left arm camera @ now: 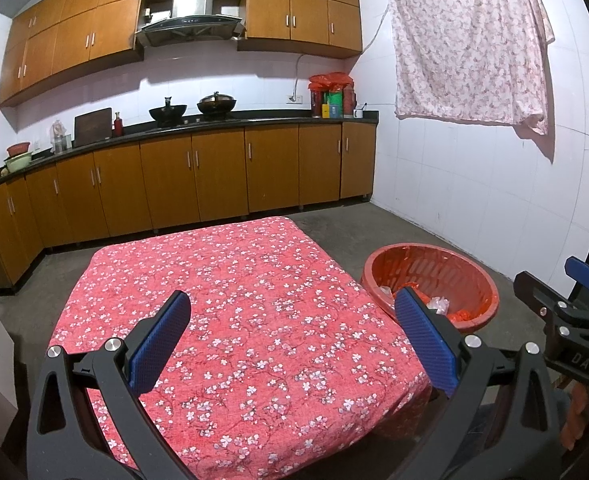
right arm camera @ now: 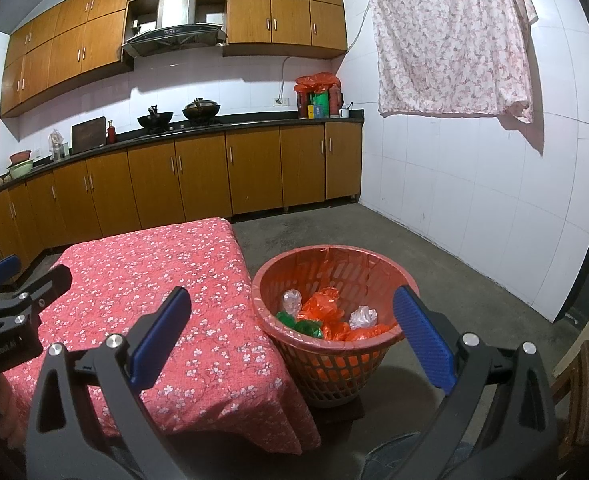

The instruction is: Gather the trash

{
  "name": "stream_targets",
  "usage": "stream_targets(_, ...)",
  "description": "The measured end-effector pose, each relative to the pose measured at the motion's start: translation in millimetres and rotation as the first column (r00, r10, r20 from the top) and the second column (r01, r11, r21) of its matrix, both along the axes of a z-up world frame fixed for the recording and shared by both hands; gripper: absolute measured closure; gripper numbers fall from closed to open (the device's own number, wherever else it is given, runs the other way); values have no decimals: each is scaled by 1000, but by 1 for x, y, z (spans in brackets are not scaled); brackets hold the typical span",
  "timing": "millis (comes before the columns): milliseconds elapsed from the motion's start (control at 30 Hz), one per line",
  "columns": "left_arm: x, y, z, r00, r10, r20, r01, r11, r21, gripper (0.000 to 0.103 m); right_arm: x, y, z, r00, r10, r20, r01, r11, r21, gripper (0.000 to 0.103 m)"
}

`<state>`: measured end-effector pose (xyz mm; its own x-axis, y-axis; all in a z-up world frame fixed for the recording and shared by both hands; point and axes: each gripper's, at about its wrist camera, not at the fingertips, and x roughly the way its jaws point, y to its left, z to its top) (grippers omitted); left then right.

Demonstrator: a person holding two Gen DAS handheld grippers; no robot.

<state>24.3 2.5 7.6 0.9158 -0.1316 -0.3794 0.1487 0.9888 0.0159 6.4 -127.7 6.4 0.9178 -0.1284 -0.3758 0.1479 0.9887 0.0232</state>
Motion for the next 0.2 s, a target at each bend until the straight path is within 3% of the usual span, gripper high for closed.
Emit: stream_targets(200, -1, 0, -1, 1000, -3, -7, 3, 1000, -8, 2, 0, 0, -2, 1000, 0, -1, 0, 1000, 3, 4)
